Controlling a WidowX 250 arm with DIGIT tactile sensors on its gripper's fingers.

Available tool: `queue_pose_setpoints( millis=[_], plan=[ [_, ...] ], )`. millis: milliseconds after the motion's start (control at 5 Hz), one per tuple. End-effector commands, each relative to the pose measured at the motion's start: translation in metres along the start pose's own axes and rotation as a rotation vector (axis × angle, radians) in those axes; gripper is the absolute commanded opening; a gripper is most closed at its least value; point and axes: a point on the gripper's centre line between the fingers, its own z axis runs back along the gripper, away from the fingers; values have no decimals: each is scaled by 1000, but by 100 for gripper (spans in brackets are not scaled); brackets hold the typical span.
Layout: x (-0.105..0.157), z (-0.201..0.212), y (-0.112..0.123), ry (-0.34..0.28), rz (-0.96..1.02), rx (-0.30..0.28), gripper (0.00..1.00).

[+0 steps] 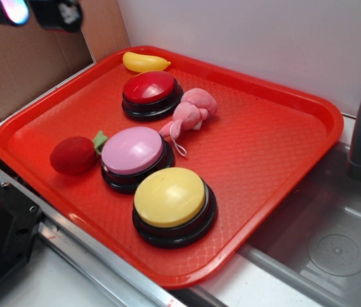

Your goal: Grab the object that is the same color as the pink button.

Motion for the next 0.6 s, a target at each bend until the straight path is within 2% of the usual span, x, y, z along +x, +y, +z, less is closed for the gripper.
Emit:
queue_pose_setpoints(
  millis=[0,200,400],
  plan=[
    [42,-59,-22,-98,192,1,100],
    [64,-103,-39,-88,144,-30,100],
    [74,-131,-43,-103,166,-15,100]
  ],
)
